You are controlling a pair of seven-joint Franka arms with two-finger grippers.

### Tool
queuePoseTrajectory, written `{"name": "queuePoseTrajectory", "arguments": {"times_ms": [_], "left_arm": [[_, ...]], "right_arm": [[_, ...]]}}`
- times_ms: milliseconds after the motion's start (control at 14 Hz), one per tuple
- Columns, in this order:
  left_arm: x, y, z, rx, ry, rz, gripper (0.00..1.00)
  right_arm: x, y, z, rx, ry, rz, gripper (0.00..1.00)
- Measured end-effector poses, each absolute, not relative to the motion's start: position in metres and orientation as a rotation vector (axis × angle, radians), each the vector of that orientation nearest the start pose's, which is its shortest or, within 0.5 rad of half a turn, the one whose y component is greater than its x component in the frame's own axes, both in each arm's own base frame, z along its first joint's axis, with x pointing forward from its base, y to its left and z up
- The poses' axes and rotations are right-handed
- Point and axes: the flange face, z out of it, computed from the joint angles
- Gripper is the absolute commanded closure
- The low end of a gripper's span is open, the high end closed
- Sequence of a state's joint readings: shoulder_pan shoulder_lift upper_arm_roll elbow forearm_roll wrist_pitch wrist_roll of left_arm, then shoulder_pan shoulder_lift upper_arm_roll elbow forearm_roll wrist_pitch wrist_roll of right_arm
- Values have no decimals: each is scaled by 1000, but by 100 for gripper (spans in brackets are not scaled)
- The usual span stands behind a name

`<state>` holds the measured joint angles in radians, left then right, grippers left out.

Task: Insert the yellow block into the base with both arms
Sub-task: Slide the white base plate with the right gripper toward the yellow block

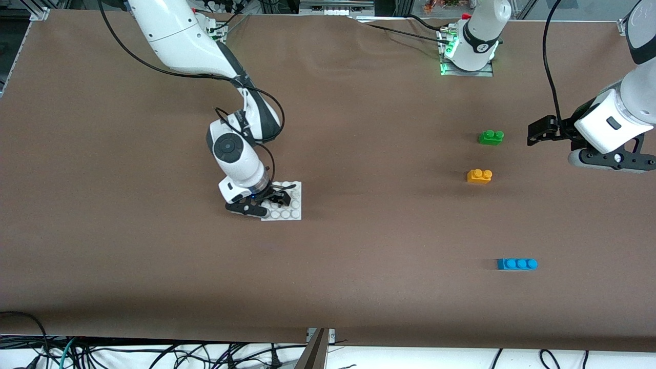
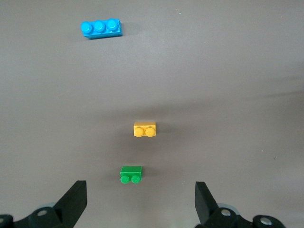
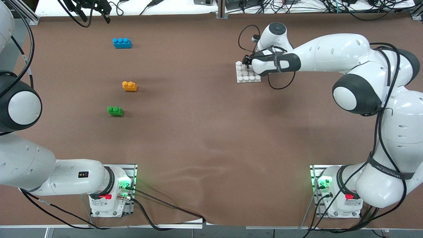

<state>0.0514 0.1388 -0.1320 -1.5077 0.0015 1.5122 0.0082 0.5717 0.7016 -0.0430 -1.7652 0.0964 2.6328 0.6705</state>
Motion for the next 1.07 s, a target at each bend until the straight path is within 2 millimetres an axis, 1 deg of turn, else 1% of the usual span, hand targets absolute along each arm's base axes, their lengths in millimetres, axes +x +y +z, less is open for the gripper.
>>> {"name": "queuePoseTrajectory", "arguments": {"times_ms": [358,573,716,1075], "left_arm": [[586,-40,570,-3144,133,211,0],[586,-40,570,-3144,134,211,0],[586,-40,570,-3144,134,211,0],[586,-40,570,-3144,135,212,0]], "right_arm": [[576,391,182,-2970,370,-217,27],[567,425,181,-2952,394,-223,27],[558,450,181,-2944,399,-219,27],[527,509,179,-2926,384,-236,27]]}}
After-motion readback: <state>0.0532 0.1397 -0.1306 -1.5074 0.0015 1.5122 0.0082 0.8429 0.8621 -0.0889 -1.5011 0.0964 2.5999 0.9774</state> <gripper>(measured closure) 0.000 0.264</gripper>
